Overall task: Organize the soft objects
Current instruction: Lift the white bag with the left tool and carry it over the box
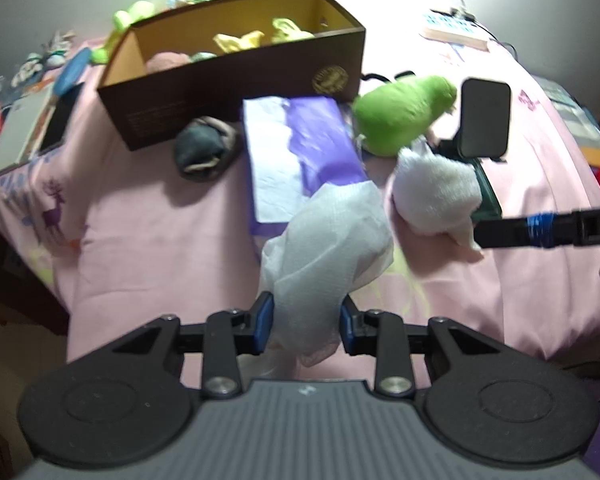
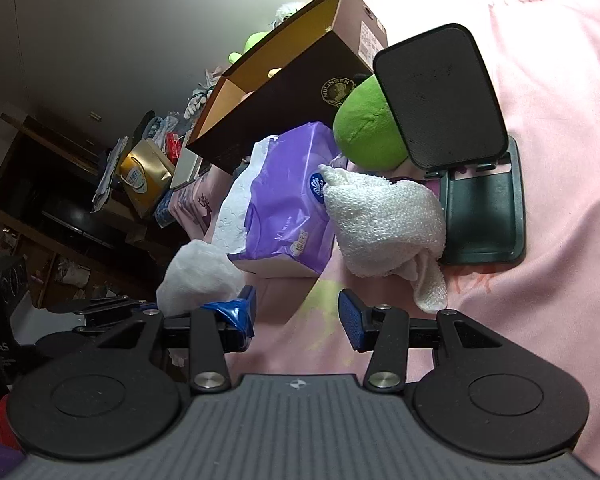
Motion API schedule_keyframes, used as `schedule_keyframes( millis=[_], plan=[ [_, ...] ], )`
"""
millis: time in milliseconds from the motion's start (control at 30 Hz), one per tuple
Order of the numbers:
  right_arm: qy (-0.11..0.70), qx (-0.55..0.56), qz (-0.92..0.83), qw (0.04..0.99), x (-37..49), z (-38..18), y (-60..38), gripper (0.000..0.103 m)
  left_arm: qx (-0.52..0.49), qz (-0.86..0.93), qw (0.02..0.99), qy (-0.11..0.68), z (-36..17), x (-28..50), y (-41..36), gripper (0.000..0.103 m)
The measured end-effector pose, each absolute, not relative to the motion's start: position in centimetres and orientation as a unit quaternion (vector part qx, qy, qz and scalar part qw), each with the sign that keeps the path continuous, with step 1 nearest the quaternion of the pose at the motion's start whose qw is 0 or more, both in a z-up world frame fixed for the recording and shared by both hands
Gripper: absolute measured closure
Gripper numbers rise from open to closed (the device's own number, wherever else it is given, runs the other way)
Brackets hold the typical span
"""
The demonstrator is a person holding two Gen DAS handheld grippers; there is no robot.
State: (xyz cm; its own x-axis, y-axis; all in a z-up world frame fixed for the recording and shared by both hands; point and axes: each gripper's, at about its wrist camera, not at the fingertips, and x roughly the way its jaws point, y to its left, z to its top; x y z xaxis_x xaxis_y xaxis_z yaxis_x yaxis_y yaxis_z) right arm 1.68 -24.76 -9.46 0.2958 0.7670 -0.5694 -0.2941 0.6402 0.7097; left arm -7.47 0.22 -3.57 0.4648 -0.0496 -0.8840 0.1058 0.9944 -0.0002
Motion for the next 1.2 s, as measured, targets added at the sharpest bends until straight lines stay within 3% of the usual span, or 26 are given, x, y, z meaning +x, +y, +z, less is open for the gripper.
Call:
schedule_keyframes(
  millis=[467, 1200],
  plan=[
    [0.467, 0.238, 0.356, 0.774, 1.0, -8.3, -23.8, 0.073, 0.038, 0.052, 0.87, 0.488, -0.6, -6.7, 2.6, 0.071],
    [0.428, 0.28, 0.268, 0.817, 1.4, -5.9, -22.5, 0.073, 0.08, 0.006, 0.879, 0.47, 1.0, 0.1, 5.2, 0.071]
  ],
)
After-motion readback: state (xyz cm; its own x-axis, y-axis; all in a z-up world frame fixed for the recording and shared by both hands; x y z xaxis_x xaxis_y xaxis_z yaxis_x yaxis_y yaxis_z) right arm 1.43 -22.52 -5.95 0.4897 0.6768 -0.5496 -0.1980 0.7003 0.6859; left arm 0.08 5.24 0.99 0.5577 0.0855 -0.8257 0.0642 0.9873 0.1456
